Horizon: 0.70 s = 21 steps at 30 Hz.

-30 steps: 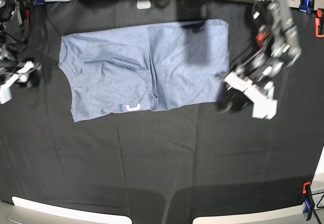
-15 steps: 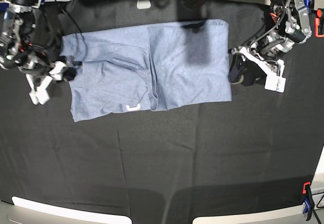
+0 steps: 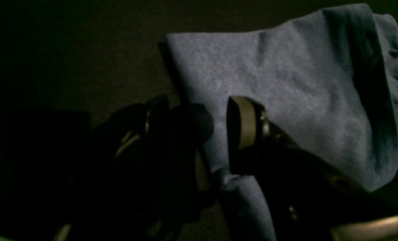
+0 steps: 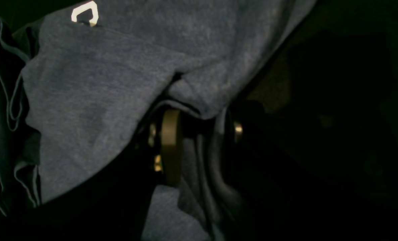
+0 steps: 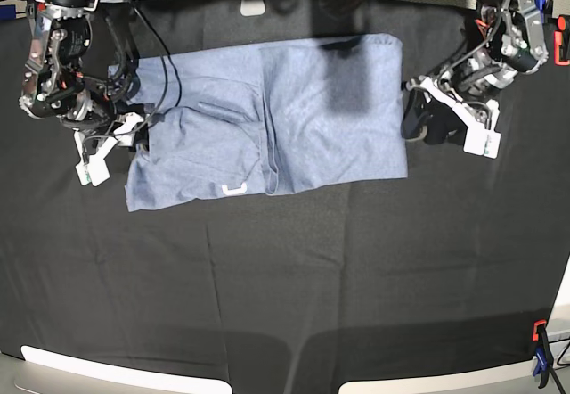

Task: Layout the t-shirt on the table in an organized manner, then fold the t-shirt properly
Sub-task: 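Grasp both ends of the folded shirt with both grippers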

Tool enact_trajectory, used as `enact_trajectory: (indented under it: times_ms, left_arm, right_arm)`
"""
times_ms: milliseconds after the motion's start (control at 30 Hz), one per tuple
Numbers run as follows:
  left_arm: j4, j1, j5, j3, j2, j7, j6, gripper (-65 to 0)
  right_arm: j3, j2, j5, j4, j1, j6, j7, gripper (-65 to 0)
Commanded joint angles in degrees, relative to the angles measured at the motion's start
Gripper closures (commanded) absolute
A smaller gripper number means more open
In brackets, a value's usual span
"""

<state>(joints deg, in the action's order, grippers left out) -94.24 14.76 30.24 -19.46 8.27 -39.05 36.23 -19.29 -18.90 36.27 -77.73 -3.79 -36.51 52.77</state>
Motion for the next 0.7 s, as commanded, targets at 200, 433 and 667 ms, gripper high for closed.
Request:
enact_trajectory:
  times_ms: [200,433,667]
  left_arm:
    - [-1.2,-0.3,-0.9,-0.1,0.4,1.3,0.5,-26.2]
    - [-1.2,-0.3,-0.8,-0.1,0.3,1.3,0.5,-26.2]
    - [-1.2,-0.3,-0.8,-0.1,0.3,1.1,0.5,-26.2]
  right_arm:
    - [-0.2,-1.6,0.0,-0.5,0.3,-2.5,2.3,-27.8]
    - [-0.2,-0.9,5.1,-0.5,0.3,-2.5,2.3,-30.4]
    - [-1.2,-4.7,4.9,-0.5,0.3,-2.5,2.3,-30.4]
